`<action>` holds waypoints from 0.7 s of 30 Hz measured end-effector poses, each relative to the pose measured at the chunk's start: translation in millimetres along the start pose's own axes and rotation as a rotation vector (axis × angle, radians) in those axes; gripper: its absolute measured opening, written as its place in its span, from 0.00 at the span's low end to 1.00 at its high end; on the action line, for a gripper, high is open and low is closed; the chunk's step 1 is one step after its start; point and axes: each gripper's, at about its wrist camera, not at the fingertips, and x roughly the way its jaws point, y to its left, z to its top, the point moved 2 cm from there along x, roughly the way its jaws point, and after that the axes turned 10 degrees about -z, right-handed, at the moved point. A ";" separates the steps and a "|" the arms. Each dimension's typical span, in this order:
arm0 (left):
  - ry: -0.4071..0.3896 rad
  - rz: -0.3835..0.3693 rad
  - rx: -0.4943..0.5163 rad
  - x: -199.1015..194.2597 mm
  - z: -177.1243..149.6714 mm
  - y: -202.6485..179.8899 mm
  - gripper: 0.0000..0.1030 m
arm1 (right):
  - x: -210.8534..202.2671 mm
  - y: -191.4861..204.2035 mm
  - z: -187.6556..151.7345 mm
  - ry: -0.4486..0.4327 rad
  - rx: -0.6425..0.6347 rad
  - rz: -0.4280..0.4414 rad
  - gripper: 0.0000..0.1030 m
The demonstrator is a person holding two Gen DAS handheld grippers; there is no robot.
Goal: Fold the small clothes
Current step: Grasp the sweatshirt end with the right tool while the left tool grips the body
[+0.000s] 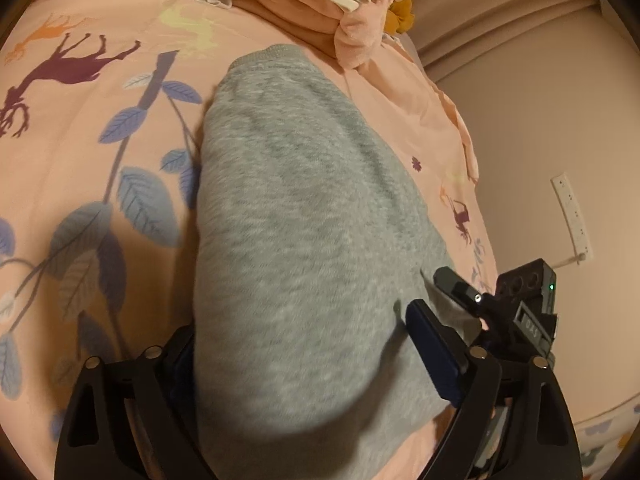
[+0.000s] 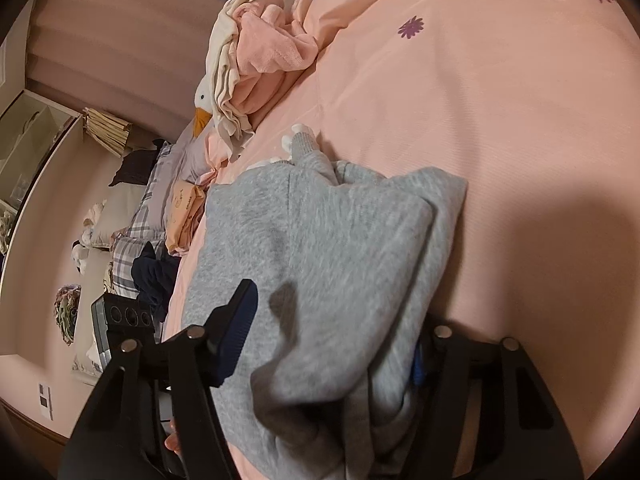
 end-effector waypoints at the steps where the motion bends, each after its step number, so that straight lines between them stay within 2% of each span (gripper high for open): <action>1: 0.000 0.004 0.004 1.5 1.3 -0.7 0.90 | 1.3 0.5 0.3 -0.001 -0.004 0.001 0.58; 6: 0.013 0.040 0.034 8.2 5.5 -6.3 0.91 | 7.9 4.9 1.3 -0.003 -0.016 -0.014 0.46; 10: 0.012 0.052 0.046 7.2 3.6 -7.6 0.91 | 10.0 14.0 -1.4 -0.012 -0.061 -0.060 0.39; 14: 0.010 0.103 0.068 6.1 2.3 -11.7 0.83 | 10.0 26.8 -5.6 -0.033 -0.125 -0.116 0.31; 21: 0.009 0.174 0.112 4.9 0.0 -17.5 0.72 | 9.5 53.6 -9.5 -0.096 -0.241 -0.225 0.27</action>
